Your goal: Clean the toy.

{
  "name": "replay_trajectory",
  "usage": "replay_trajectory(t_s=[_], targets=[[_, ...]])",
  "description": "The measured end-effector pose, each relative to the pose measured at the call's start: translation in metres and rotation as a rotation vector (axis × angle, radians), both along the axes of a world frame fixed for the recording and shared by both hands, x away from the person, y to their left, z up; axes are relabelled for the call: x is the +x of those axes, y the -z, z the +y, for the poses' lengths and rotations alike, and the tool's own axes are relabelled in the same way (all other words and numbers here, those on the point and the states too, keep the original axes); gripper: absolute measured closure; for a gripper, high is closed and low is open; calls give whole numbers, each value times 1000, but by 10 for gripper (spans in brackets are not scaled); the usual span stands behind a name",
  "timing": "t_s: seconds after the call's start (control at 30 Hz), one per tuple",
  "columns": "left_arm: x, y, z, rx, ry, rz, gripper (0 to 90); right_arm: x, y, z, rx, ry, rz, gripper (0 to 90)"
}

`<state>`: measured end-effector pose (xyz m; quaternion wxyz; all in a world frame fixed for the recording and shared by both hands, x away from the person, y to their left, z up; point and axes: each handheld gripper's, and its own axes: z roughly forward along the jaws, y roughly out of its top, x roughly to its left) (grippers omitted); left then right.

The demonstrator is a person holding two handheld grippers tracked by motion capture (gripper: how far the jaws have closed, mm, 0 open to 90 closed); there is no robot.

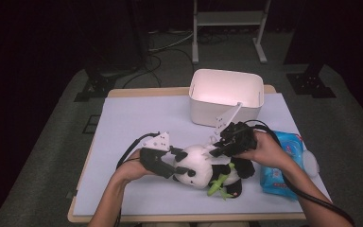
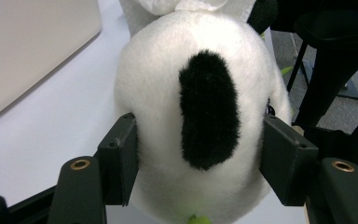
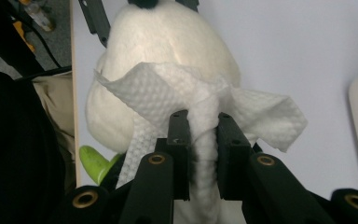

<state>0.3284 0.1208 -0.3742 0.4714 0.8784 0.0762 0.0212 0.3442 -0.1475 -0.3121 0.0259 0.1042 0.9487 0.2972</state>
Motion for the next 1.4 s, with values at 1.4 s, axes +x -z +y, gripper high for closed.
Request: replay_trajectory(t_s=[1.4], targets=[[2, 7, 6, 28, -6, 14, 362, -15, -3, -73, 66, 109, -2, 765]])
